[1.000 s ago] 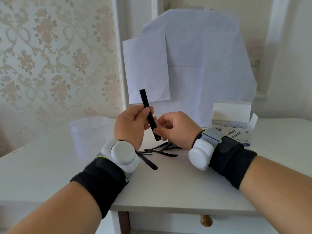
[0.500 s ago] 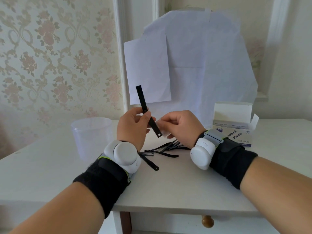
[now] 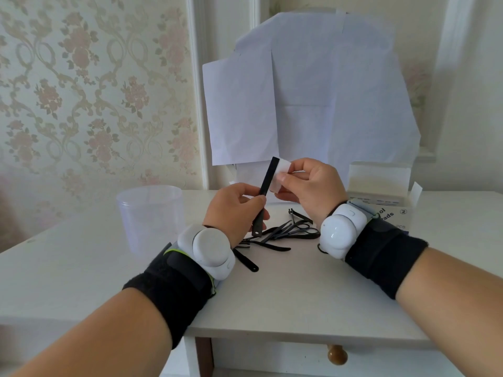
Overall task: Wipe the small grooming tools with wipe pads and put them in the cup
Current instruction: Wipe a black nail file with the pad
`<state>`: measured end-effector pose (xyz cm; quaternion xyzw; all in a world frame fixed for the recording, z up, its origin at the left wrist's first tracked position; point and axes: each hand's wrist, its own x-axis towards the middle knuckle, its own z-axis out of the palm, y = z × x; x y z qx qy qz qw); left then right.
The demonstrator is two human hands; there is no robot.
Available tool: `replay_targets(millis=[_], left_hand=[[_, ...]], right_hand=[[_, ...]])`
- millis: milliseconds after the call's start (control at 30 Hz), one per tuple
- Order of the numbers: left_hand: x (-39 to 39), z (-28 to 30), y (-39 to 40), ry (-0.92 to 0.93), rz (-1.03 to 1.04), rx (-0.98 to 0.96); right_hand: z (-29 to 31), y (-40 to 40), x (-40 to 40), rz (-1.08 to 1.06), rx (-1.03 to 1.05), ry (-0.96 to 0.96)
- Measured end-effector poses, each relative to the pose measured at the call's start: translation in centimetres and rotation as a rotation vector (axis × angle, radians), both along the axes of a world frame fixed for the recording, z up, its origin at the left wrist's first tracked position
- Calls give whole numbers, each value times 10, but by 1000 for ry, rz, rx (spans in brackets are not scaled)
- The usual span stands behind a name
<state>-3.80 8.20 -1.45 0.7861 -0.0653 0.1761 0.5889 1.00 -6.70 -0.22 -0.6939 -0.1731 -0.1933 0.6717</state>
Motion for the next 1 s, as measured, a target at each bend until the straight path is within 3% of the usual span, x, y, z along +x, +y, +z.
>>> replay_targets(millis=[267, 367, 500, 700, 1000], left_hand=[[1, 0, -1, -8, -7, 38], [1, -1, 0, -5, -17, 31], [0, -1, -1, -13, -42, 49], [-2, -1, -2, -39, -80, 69], [2, -4, -1, -44, -64, 121]], right_hand=[[5, 2, -8, 279, 221, 190], [7, 2, -7, 287, 270, 246], [1, 2, -5, 217, 235, 165], [-5, 1, -2, 212, 21, 161], [-3, -1, -2, 249, 132, 166]])
